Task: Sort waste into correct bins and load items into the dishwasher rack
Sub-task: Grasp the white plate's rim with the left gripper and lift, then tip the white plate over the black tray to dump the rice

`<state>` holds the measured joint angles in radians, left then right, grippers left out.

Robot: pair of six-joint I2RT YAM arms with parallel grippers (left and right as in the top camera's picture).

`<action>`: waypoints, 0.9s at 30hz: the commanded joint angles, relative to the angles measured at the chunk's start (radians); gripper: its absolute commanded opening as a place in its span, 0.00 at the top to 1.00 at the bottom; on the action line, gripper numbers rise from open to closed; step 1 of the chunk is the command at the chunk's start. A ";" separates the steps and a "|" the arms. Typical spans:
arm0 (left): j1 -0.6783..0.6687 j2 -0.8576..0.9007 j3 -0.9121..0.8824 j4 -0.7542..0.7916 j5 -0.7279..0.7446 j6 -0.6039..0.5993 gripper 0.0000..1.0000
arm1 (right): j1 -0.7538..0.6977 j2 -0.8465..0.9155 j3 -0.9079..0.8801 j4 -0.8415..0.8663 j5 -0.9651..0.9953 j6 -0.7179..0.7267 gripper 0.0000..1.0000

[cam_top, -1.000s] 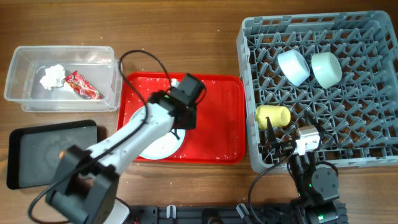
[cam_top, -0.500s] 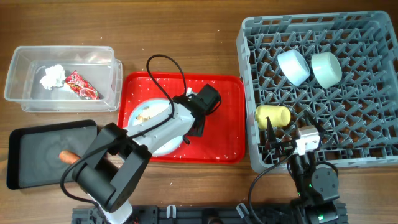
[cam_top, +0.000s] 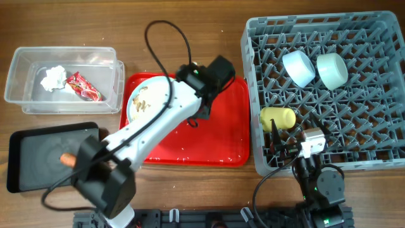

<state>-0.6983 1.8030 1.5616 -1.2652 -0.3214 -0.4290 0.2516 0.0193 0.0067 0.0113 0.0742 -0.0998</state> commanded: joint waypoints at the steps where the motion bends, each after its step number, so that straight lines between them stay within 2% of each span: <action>1: 0.033 -0.090 0.030 -0.050 -0.039 -0.065 0.96 | -0.005 -0.005 -0.002 0.002 -0.017 -0.005 0.00; 6: 0.139 -0.172 0.030 -0.212 -0.027 -0.193 0.96 | -0.005 -0.005 -0.002 0.003 -0.017 -0.006 0.00; 10: 0.290 -0.211 0.028 -0.282 0.063 -0.190 0.96 | -0.005 -0.005 -0.002 0.002 -0.017 -0.005 0.00; 15: 0.514 -0.214 -0.013 -0.301 0.108 -0.124 0.96 | -0.005 -0.005 -0.002 0.002 -0.017 -0.005 0.00; 19: 0.695 -0.217 -0.085 -0.232 0.176 -0.035 0.96 | -0.005 -0.005 -0.002 0.002 -0.017 -0.005 0.00; 23: 0.933 -0.245 -0.154 -0.133 0.370 0.109 0.96 | -0.005 -0.005 -0.002 0.002 -0.017 -0.005 0.00; 27: 1.128 -0.301 -0.198 -0.045 0.565 0.202 0.96 | -0.005 -0.005 -0.002 0.002 -0.016 -0.006 0.00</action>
<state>0.2943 1.5852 1.3968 -1.3521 0.0303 -0.3584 0.2516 0.0196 0.0067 0.0116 0.0742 -0.0998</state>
